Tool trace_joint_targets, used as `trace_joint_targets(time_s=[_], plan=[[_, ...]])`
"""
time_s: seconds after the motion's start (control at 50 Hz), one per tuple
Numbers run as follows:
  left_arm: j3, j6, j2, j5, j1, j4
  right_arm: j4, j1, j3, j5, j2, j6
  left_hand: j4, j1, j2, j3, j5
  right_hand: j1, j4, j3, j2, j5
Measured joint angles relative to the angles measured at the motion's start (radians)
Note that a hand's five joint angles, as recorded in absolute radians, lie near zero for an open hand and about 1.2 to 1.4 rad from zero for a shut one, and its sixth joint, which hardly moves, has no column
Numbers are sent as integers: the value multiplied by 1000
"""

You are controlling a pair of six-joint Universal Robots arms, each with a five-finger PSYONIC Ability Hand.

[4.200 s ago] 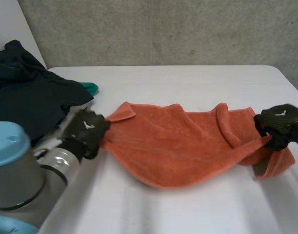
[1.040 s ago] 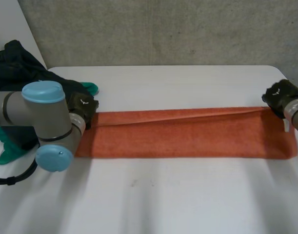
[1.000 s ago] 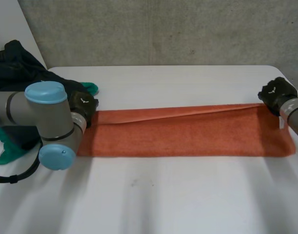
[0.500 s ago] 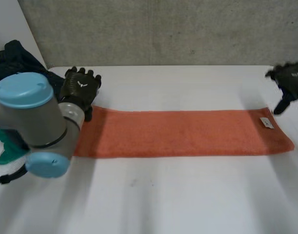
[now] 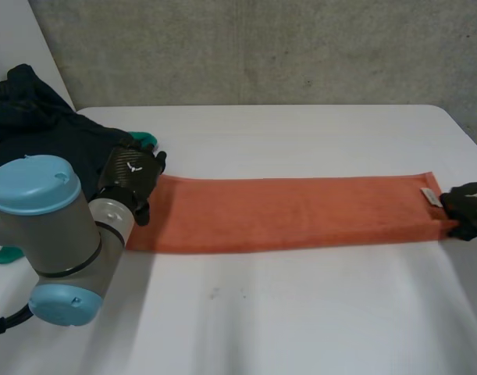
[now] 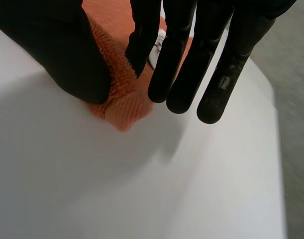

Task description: Fold the laundry.

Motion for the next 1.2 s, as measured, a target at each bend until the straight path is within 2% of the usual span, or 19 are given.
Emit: trace_joint_targets(time_s=[0.08,0.18,0.36,0.42,0.5,0.6,0.62,0.64,0.68,0.72,0.82,0.84,0.88,0.9,0.94,0.96,1.04,1.1,1.2], plan=[[-1,0,17,0,0,-1,-8,-48,-31,60,-8,-9,0,0,0,0,0,0,19,16,4,18],[-7,0,48,0,1,-2,-18,-112,-69,91,-18,-47,0,0,0,0,0,0,20,16,4,21],[-17,0,92,-1,10,-3,-44,-135,-107,87,-45,-152,0,0,0,0,0,8,20,16,4,29],[-20,0,105,-3,14,-4,-84,-68,-104,65,-88,-157,0,0,0,0,0,12,20,16,4,30],[-27,-4,127,-6,18,-4,-174,143,-85,0,-179,-141,0,0,0,0,0,12,21,16,4,33],[-34,-20,146,-10,18,-4,-232,367,-82,-85,-202,-134,0,0,0,0,0,18,22,16,5,34],[-36,-28,151,-10,18,-4,-247,441,-84,-118,-191,-135,0,0,0,0,0,19,22,16,5,34],[-36,-28,151,-10,18,-4,-247,441,-84,-118,-191,-135,0,0,0,0,0,19,22,16,5,34],[-42,-41,160,-11,17,-4,-268,530,-90,-160,-163,-139,0,0,0,0,0,19,22,16,5,36],[-48,-50,163,-11,16,-4,-307,683,-107,-230,-80,-150,0,0,0,0,0,19,22,16,5,38],[-62,-57,164,-10,11,-4,-337,819,-127,-279,38,-169,0,0,0,0,0,19,22,16,5,40],[-65,-58,162,-9,8,-4,-341,841,-128,-282,66,-173,0,0,0,0,0,-92,-117,-136,-143,-79],[-66,-58,160,-8,7,-4,-342,851,-127,-281,80,-173,0,0,0,0,0,-92,-117,-136,-143,-79],[-66,-58,157,-6,4,-3,-342,861,-121,-270,92,-166,0,0,0,0,0,-515,-588,-592,-627,-543],[-64,-58,155,-5,2,-3,-342,862,-117,-264,92,-162,0,0,0,0,0,-515,-588,-592,-627,-543],[-57,-58,150,-4,-5,-2,-340,859,-104,-230,78,-130,0,0,0,0,0,-726,-879,-881,-888,-833],[-27,-57,126,-2,-32,4,-330,825,-70,-133,13,-14,0,0,0,0,0,-770,-937,-958,-952,-890],[24,-57,85,-2,-79,9,-300,755,-23,-40,-71,151,0,0,0,0,0,-770,-937,-958,-952,-890],[110,-60,3,-1,-153,12,-225,662,44,12,-144,326,0,0,0,0,0,-770,-937,-958,-952,-890]])
